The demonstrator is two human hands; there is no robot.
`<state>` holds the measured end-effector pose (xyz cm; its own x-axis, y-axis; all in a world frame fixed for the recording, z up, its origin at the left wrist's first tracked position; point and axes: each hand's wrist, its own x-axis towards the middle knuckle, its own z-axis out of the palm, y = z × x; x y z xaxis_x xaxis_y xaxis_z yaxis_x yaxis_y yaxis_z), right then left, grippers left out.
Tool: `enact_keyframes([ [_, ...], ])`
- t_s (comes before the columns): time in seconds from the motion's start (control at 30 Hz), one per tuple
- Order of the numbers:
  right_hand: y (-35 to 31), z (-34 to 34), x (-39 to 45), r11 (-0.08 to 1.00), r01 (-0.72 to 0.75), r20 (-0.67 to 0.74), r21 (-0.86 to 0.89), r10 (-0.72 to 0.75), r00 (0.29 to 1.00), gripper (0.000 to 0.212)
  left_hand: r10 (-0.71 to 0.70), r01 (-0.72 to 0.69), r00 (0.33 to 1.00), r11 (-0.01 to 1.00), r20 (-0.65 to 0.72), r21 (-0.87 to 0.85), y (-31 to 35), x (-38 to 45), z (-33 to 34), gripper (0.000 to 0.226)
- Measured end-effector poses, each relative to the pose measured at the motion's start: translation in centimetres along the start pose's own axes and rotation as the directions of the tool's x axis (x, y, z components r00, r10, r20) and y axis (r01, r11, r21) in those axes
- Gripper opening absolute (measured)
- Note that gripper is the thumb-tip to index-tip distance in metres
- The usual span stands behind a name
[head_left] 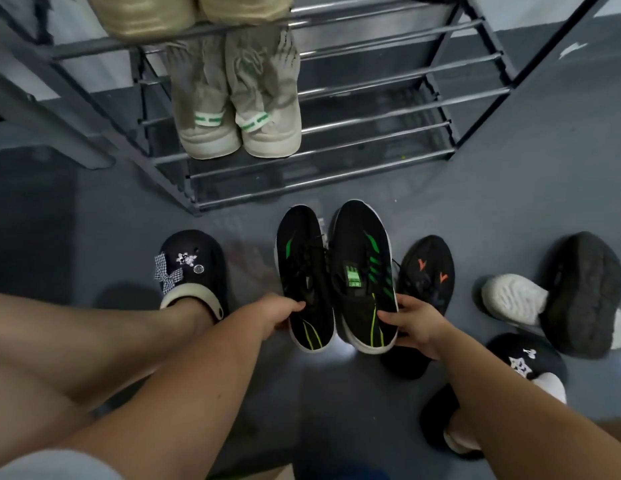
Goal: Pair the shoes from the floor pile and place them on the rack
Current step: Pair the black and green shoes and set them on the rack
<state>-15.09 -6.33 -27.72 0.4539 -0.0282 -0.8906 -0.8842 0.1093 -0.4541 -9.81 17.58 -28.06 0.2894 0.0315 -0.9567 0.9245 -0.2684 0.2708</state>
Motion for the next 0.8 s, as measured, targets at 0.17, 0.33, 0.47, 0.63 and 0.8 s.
enact_keyframes([
  [0.17, -0.3, -0.3, 0.0, 1.000, -0.006, 0.066, 0.001, 0.006, 0.998, 0.043, -0.008, 0.023, 0.989, 0.995, 0.145, -0.099, 0.4, -0.6, 1.0, 0.041],
  [0.33, -0.9, -0.7, -0.7, 1.000, -0.003, 0.061, 0.011, 0.003, 0.998, 0.037, 0.062, -0.044, 0.989, 0.991, 0.138, -0.128, 1.2, -1.9, 0.5, 0.040],
  [0.47, -1.3, -0.8, -2.1, 0.999, 0.039, 0.020, 0.023, -0.039, 0.999, 0.034, 0.111, -0.089, 0.974, 0.989, 0.199, -0.116, 1.0, -3.6, -1.3, 0.034],
  [0.63, -0.3, -0.3, -4.4, 0.997, 0.065, 0.017, 0.043, -0.066, 0.998, 0.032, 0.161, -0.137, 0.949, 0.985, 0.270, -0.106, -0.6, -6.3, -2.1, 0.033],
  [0.8, -0.2, 0.0, -7.2, 0.988, 0.121, 0.023, 0.091, -0.124, 0.992, 0.029, 0.215, -0.203, 0.928, 0.977, 0.305, -0.071, -0.7, -8.9, -2.8, 0.030],
])
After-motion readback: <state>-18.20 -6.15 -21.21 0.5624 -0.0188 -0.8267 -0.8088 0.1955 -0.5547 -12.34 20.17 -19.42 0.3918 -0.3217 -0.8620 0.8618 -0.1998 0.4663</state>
